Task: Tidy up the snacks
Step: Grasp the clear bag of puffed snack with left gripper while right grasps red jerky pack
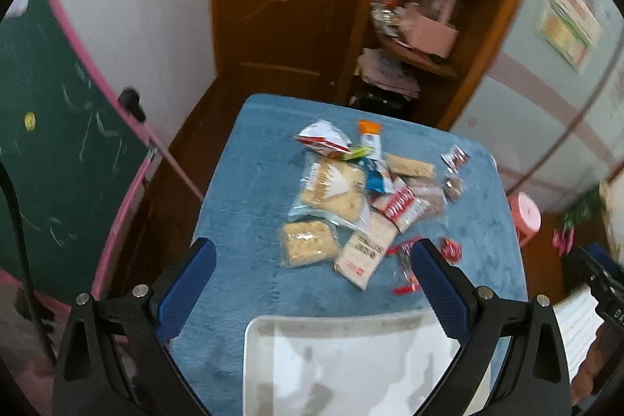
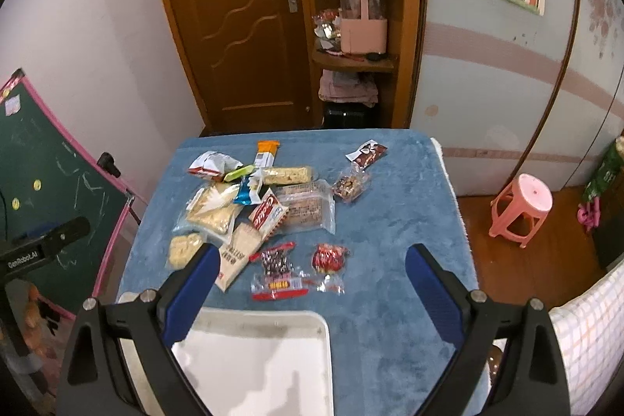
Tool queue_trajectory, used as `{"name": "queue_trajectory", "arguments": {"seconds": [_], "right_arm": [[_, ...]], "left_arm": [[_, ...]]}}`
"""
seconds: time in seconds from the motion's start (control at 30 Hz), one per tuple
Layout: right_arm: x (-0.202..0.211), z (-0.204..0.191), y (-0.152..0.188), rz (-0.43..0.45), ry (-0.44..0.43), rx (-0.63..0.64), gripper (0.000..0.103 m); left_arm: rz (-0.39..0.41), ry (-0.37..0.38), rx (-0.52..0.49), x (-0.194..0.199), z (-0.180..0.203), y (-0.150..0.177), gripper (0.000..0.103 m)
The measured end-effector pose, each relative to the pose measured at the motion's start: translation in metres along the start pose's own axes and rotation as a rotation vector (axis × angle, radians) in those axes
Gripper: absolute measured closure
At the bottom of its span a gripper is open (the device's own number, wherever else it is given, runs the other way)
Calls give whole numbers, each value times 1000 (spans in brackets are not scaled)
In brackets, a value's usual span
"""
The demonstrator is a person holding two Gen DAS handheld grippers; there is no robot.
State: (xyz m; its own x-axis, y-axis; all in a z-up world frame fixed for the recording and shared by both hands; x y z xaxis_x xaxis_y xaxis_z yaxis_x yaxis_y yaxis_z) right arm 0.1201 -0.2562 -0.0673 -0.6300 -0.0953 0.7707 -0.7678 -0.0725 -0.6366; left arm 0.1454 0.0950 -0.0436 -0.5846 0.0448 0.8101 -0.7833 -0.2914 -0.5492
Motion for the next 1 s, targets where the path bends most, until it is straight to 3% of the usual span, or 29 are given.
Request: {"name": "queue_trajectory", "arguments": {"seconds": [0.3,0.43,0.57,0.87,1.0], "right_arm": [[-110,14,4,-188,6,-13,6],[-166,24,23,-308,8,-55,20],[-212,27,42,-426,-10,-98,23],[-249,18,58,-540,-23,-124,26],[-260,14,64,-614,-33,-123,43]], "left_arm": [[-157,-28,-12,-105,-12,-2,3],[-250,-45,8,-154,-14,7,4],[-317,-74,2,-192,-8,18,6],[-423,-131,13,-248,5,38,7],[-461,-158,43,-261,2,43,10]]}}
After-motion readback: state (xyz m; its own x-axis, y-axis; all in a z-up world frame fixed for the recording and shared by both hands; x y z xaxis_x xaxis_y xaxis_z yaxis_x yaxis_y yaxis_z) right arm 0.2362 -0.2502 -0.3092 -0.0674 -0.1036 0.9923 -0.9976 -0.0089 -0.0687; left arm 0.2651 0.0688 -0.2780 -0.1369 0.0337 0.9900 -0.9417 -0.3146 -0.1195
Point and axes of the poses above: each gripper's, at about its wrist camera, not at the fingertips, and x roughly against the way its jaws point, z to its right, y to its underside, the point moved 4 cm from there along -x, roughly the way its jaws point, and after that the axes turned 4 degrees about x, right-handed, at the moved point
